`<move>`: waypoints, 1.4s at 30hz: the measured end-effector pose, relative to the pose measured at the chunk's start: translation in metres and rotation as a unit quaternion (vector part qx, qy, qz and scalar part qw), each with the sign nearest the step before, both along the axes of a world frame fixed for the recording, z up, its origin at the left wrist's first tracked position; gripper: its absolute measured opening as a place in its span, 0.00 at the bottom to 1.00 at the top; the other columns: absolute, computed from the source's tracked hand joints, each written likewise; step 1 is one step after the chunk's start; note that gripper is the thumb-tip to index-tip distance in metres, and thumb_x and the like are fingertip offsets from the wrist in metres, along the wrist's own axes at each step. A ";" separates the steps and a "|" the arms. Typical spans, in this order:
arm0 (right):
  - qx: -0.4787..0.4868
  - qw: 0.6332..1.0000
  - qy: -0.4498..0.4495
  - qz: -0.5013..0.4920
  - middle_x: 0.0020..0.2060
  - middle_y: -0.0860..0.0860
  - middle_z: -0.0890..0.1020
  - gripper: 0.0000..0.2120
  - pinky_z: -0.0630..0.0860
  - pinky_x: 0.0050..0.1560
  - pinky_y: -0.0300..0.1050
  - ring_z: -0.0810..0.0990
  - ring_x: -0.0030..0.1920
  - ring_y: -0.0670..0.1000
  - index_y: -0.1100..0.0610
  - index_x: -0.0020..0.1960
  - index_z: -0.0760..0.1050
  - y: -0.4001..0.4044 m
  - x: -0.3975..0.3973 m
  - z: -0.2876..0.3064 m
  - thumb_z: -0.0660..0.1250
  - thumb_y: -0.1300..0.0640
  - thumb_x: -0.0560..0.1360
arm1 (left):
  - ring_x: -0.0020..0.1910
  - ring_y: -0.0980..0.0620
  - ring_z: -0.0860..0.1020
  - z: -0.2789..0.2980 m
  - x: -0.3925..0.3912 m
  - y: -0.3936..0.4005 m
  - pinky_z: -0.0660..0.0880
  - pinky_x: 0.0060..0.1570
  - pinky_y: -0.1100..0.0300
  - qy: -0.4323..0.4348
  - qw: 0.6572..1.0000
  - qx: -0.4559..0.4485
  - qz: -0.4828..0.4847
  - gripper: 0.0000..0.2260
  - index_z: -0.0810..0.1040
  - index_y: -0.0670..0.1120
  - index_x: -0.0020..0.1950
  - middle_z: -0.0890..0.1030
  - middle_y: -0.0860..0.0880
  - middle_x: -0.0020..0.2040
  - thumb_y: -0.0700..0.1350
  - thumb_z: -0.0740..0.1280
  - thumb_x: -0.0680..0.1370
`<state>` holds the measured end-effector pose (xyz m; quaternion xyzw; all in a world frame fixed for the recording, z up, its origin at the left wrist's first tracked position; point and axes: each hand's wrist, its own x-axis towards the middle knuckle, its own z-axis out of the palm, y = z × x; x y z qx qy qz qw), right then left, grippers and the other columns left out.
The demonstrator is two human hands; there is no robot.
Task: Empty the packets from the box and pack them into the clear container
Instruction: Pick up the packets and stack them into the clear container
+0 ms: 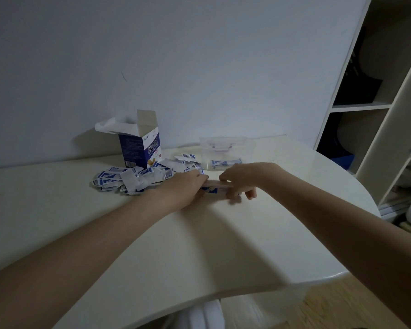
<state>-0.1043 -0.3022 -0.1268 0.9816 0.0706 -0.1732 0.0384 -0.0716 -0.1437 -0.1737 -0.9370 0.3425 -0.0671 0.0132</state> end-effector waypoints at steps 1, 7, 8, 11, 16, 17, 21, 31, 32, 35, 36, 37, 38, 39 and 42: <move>0.017 1.000 -0.015 -0.004 0.31 0.50 0.76 0.09 0.70 0.31 0.37 0.75 0.21 0.44 0.61 0.53 0.72 0.000 0.000 0.000 0.63 0.61 0.74 | 0.54 0.44 0.75 0.001 0.001 0.000 0.68 0.45 0.56 0.009 1.000 -0.016 0.005 0.12 0.71 0.44 0.63 0.72 0.44 0.55 0.43 0.57 0.81; 0.041 0.993 -0.113 0.018 0.44 0.61 0.84 0.08 0.63 0.27 0.37 0.72 0.36 0.50 0.66 0.47 0.80 -0.001 -0.002 0.003 0.66 0.63 0.71 | 0.46 0.49 0.75 0.015 0.001 0.004 0.70 0.45 0.59 0.077 0.986 -0.138 0.046 0.10 0.80 0.42 0.55 0.81 0.43 0.50 0.42 0.65 0.76; 0.045 0.992 -0.117 0.023 0.43 0.60 0.84 0.08 0.63 0.27 0.37 0.71 0.34 0.49 0.66 0.47 0.80 -0.002 -0.002 0.002 0.66 0.63 0.71 | 0.45 0.50 0.75 0.016 0.000 0.005 0.70 0.45 0.59 0.083 0.984 -0.149 0.043 0.10 0.81 0.42 0.54 0.81 0.43 0.50 0.42 0.66 0.76; 0.057 0.989 -0.129 0.038 0.36 0.55 0.82 0.07 0.65 0.29 0.37 0.70 0.29 0.46 0.62 0.46 0.80 -0.004 -0.002 -0.003 0.65 0.62 0.73 | 0.42 0.51 0.74 0.015 -0.001 0.007 0.70 0.41 0.60 0.094 0.982 -0.159 0.042 0.08 0.82 0.41 0.50 0.82 0.42 0.46 0.42 0.67 0.74; 0.131 0.982 -0.129 0.040 0.36 0.54 0.84 0.06 0.73 0.38 0.37 0.76 0.24 0.37 0.58 0.44 0.77 -0.015 0.008 0.006 0.62 0.62 0.74 | 0.39 0.52 0.71 0.037 0.006 0.004 0.61 0.30 0.72 0.098 0.976 -0.189 0.034 0.07 0.82 0.41 0.49 0.76 0.47 0.38 0.40 0.69 0.73; 0.152 0.976 -0.152 0.032 0.33 0.53 0.84 0.06 0.74 0.39 0.36 0.74 0.21 0.35 0.57 0.43 0.77 -0.020 0.013 0.015 0.62 0.62 0.75 | 0.40 0.52 0.73 0.047 0.011 0.002 0.63 0.31 0.73 0.104 0.964 -0.243 0.038 0.07 0.82 0.42 0.50 0.77 0.47 0.39 0.39 0.69 0.73; 0.308 0.909 -0.271 -0.066 0.25 0.45 0.79 0.02 0.68 0.24 0.24 0.75 0.20 0.37 0.57 0.44 0.78 -0.045 0.042 0.049 0.67 0.59 0.74 | 0.37 0.52 0.78 0.080 0.045 -0.015 0.76 0.45 0.64 0.178 0.852 -0.486 0.077 0.09 0.80 0.41 0.53 0.80 0.47 0.40 0.36 0.71 0.72; 0.268 0.899 -0.258 -0.233 0.43 0.60 0.82 0.08 0.77 0.37 0.42 0.81 0.41 0.56 0.65 0.50 0.77 -0.052 0.109 0.031 0.68 0.67 0.71 | 0.46 0.48 0.78 0.069 0.106 -0.077 0.71 0.41 0.60 0.093 0.947 -0.226 0.210 0.10 0.79 0.42 0.55 0.81 0.46 0.52 0.37 0.66 0.74; 0.247 0.909 -0.243 -0.233 0.45 0.61 0.82 0.09 0.79 0.42 0.45 0.82 0.45 0.57 0.66 0.50 0.78 -0.051 0.114 0.028 0.68 0.68 0.70 | 0.43 0.49 0.77 0.068 0.109 -0.082 0.71 0.40 0.61 0.093 0.953 -0.198 0.210 0.10 0.79 0.42 0.54 0.80 0.46 0.50 0.36 0.66 0.74; 0.207 0.930 -0.214 -0.215 0.49 0.60 0.81 0.08 0.79 0.44 0.45 0.80 0.45 0.57 0.66 0.51 0.76 -0.047 0.120 0.022 0.66 0.67 0.72 | 0.37 0.51 0.72 0.071 0.108 -0.092 0.67 0.32 0.61 0.071 0.972 -0.118 0.191 0.06 0.77 0.40 0.50 0.73 0.48 0.37 0.35 0.65 0.75; 0.192 0.935 -0.213 -0.209 0.49 0.60 0.80 0.08 0.76 0.40 0.44 0.78 0.44 0.56 0.66 0.51 0.76 -0.046 0.121 0.021 0.65 0.67 0.73 | 0.35 0.51 0.71 0.072 0.108 -0.095 0.65 0.30 0.62 0.058 0.976 -0.098 0.184 0.04 0.76 0.41 0.48 0.70 0.48 0.34 0.35 0.64 0.75; 0.175 0.939 -0.212 -0.205 0.48 0.60 0.79 0.07 0.73 0.38 0.43 0.76 0.42 0.55 0.65 0.51 0.75 -0.046 0.121 0.019 0.64 0.67 0.73 | 0.33 0.52 0.69 0.073 0.108 -0.098 0.63 0.28 0.62 0.048 0.980 -0.078 0.178 0.03 0.73 0.42 0.45 0.68 0.48 0.33 0.35 0.63 0.75; 0.159 0.943 -0.210 -0.201 0.45 0.59 0.78 0.06 0.71 0.37 0.42 0.74 0.40 0.55 0.65 0.50 0.74 -0.045 0.120 0.018 0.63 0.67 0.73 | 0.31 0.52 0.68 0.074 0.107 -0.099 0.62 0.27 0.62 0.041 0.982 -0.058 0.174 0.04 0.71 0.41 0.42 0.68 0.48 0.33 0.35 0.63 0.76; 0.146 0.948 -0.201 -0.200 0.41 0.58 0.76 0.03 0.71 0.35 0.41 0.74 0.38 0.54 0.64 0.46 0.74 -0.045 0.119 0.018 0.63 0.68 0.73 | 0.30 0.53 0.67 0.073 0.107 -0.100 0.62 0.27 0.63 0.042 0.984 -0.038 0.170 0.06 0.69 0.41 0.38 0.68 0.48 0.33 0.36 0.63 0.76; 0.127 0.956 -0.182 -0.193 0.34 0.56 0.74 0.07 0.69 0.29 0.38 0.76 0.36 0.54 0.61 0.40 0.70 -0.045 0.119 0.015 0.66 0.70 0.70 | 0.30 0.53 0.67 0.071 0.108 -0.101 0.62 0.28 0.62 0.051 0.987 0.014 0.154 0.10 0.67 0.42 0.35 0.68 0.48 0.33 0.39 0.62 0.76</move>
